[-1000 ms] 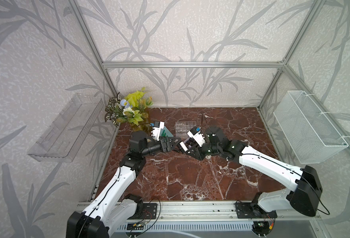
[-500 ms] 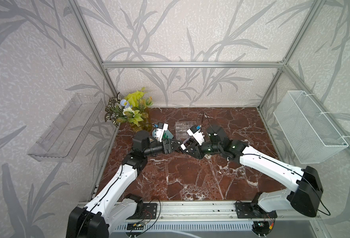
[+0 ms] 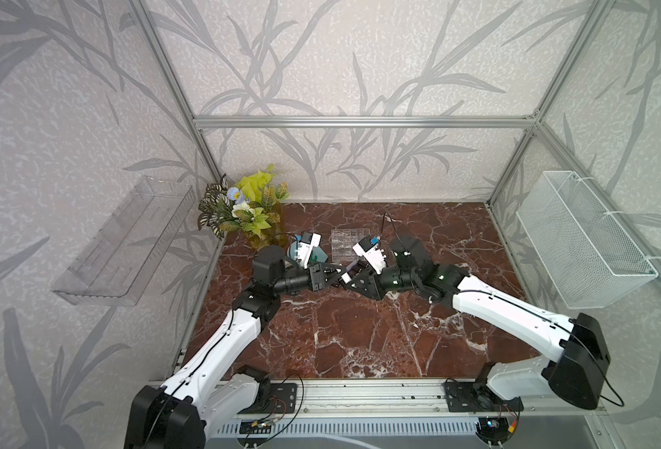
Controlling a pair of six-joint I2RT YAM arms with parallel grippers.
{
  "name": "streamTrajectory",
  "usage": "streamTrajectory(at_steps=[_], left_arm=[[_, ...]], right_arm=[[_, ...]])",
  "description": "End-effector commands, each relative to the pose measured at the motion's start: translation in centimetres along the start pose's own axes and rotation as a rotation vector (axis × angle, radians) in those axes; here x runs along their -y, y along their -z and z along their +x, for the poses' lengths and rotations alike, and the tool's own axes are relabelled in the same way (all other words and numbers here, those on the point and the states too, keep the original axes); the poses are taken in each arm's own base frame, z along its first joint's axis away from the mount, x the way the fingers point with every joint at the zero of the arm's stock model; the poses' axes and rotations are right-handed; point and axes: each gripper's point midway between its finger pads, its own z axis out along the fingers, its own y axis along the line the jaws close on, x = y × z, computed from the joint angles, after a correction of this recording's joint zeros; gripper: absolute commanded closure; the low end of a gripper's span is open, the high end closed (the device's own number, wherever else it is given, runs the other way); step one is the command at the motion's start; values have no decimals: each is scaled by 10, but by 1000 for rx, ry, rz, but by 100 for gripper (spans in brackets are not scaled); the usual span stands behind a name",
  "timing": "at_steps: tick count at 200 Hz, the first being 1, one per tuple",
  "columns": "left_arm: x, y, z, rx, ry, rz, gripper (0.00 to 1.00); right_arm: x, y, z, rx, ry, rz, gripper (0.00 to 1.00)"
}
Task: Arrange the lipsticks in the organizer
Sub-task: Pick up the lipstick at the center of the board.
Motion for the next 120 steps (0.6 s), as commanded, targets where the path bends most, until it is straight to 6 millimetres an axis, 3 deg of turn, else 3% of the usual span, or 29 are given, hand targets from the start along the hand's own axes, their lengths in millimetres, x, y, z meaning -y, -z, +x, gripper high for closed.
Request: streamTrajectory(at_steps=[1,25,40,98,120], left_arm=[[6,-1,-2,4,-22,29,69],[10,-1,-6,15,-22,39,73],[10,-2,-6,15,-23,39,77],[0,-3,-6,31,-36,-3,91],[-21,-2,-12,64,-69,-126,95]], right_arm=[[-6,2,1,-2,20,-20,80],[-6,6,3,2,27,-15,79],[-6,9,3,11,31,-10,72],[2,15,-2,36,32,49,26],[10,19,-1,49,24,91,14]])
